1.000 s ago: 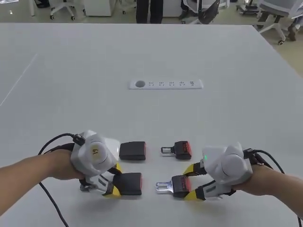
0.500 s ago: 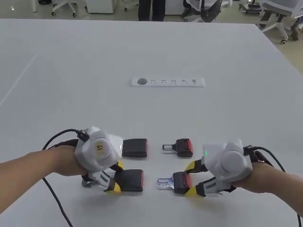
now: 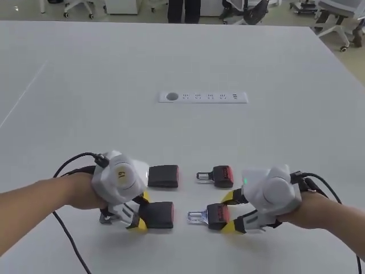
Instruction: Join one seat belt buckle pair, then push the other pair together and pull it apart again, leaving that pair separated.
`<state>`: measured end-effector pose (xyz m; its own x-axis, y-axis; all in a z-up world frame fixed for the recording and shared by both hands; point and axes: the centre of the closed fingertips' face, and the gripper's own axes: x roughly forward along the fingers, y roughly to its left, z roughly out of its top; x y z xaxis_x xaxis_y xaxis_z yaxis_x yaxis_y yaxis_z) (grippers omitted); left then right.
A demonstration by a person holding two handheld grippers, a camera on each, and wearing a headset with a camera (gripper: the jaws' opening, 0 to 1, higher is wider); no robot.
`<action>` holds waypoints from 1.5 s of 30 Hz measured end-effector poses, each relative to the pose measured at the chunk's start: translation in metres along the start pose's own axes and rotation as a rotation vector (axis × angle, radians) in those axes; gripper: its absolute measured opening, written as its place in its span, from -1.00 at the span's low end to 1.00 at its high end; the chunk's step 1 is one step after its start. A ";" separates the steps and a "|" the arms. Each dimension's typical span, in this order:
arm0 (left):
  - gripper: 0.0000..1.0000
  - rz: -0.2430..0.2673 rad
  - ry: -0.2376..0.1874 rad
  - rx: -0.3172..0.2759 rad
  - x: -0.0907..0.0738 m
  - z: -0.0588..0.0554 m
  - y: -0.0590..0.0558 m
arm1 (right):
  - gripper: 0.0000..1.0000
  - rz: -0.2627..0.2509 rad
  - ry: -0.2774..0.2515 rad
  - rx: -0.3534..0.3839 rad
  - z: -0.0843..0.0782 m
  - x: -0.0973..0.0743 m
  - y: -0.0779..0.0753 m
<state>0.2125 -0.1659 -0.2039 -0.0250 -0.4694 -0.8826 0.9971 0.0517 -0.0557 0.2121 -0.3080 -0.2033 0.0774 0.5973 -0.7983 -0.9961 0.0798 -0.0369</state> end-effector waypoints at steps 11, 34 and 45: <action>-0.37 -0.003 0.013 0.002 0.001 -0.003 0.002 | -0.38 0.000 -0.007 -0.004 0.011 0.005 0.001; -0.37 -0.003 0.019 0.002 0.002 -0.005 0.003 | -0.38 -0.024 -0.012 0.015 0.024 0.018 0.000; -0.37 -0.001 0.018 0.001 0.003 -0.006 0.003 | -0.38 -0.017 -0.019 0.011 0.032 0.022 0.001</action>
<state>0.2154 -0.1618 -0.2093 -0.0274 -0.4535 -0.8908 0.9971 0.0506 -0.0564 0.2142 -0.2687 -0.2018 0.0955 0.6105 -0.7862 -0.9941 0.0986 -0.0441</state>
